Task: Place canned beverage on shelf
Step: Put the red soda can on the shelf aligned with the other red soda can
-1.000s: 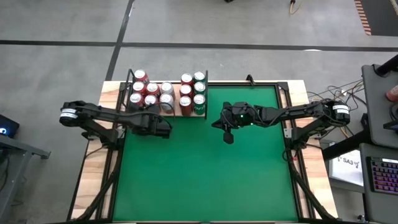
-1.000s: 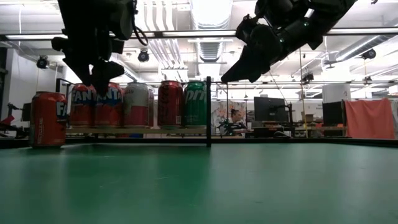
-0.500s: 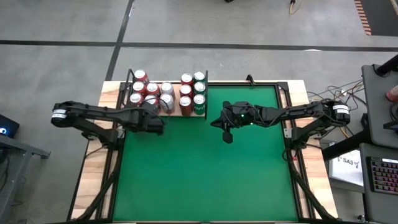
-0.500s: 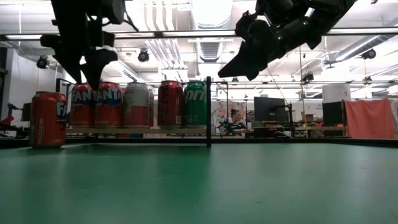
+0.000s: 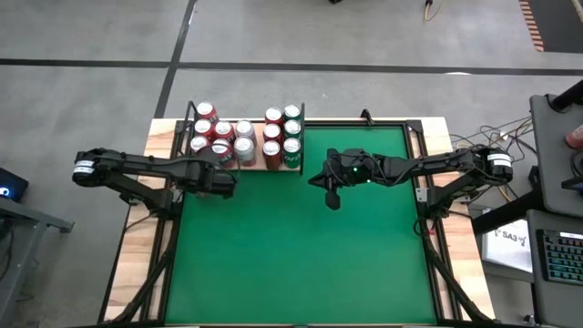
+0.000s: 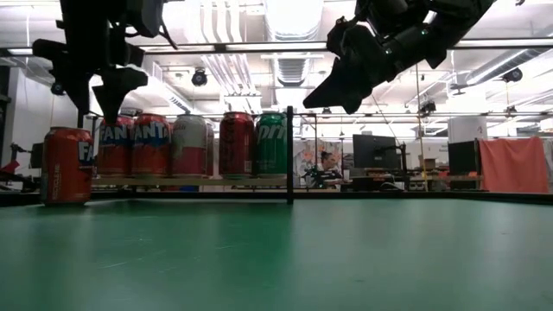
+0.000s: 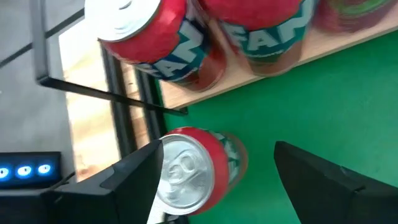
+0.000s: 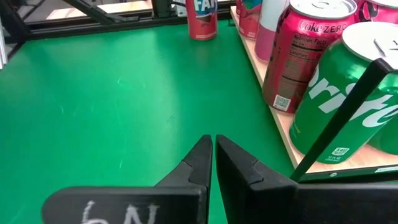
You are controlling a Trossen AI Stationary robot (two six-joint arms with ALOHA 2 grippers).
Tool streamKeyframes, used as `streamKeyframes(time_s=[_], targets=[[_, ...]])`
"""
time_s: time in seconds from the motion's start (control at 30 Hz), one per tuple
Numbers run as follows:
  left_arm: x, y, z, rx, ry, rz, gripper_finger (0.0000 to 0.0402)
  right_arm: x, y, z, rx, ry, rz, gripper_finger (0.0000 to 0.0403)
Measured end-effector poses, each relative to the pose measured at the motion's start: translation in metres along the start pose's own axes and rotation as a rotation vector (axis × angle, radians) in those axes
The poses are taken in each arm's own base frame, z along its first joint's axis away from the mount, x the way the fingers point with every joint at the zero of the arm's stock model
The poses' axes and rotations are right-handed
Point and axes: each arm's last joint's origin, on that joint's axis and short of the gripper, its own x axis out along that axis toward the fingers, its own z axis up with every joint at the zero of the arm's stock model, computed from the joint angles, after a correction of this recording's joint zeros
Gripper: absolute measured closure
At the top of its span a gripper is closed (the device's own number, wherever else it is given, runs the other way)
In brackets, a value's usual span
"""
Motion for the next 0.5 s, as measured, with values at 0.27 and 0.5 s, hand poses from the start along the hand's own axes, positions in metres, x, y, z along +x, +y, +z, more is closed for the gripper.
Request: streamKeyframes(time_s=[0.27, 0.5], targets=[[0.002, 0.002, -0.002, 0.014, 0.008, 0.026, 0.0096, 0.000, 0.000, 0.001, 0.028, -0.010, -0.001, 0.0390], [0.021, 0.008, -0.017, 0.009, 0.054, 0.098, 0.0084, 0.000, 0.000, 0.003, 0.045, -0.024, -0.001, 0.0390]])
